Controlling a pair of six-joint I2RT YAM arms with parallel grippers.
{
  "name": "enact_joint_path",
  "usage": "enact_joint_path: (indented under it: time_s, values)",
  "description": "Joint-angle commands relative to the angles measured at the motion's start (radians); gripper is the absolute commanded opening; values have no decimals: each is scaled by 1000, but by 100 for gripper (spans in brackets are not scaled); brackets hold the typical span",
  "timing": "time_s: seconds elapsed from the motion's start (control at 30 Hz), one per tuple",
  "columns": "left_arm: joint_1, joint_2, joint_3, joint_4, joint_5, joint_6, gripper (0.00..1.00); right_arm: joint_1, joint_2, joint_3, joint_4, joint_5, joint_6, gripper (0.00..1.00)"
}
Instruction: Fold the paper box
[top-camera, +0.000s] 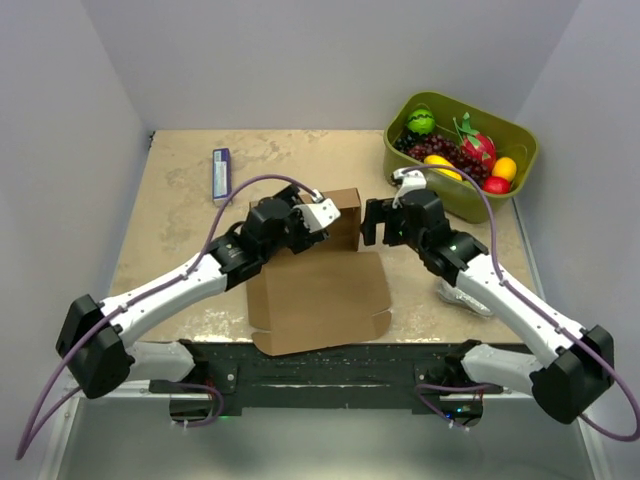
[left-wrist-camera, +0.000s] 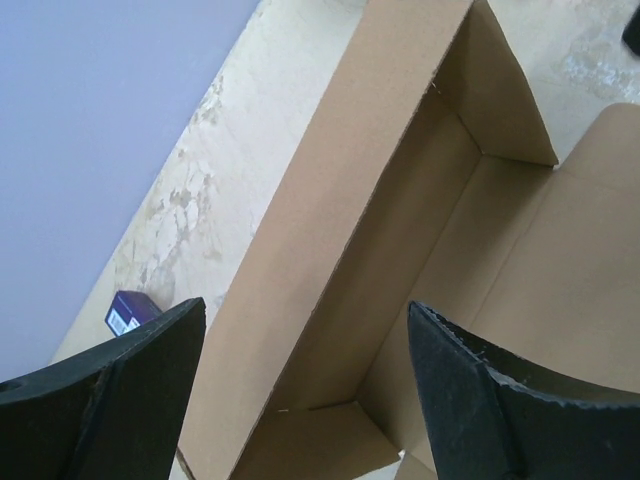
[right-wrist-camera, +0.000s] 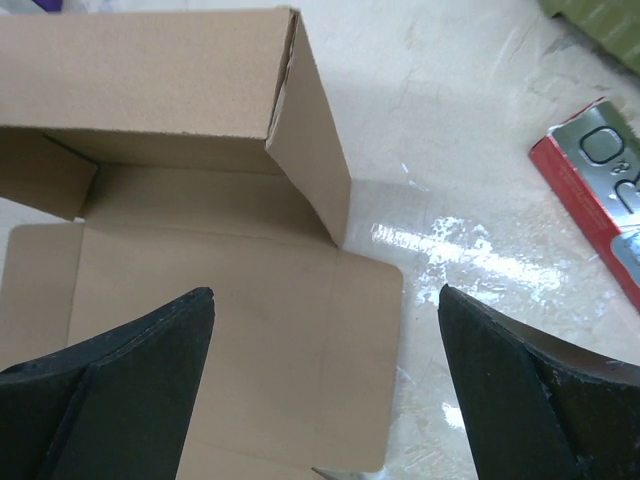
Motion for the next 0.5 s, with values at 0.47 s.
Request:
enact_joint_path:
  time_s: [0.47]
  values:
    - [-7,302,82,223,-306,78,48,-62,-210,42,-86,-5,10,97]
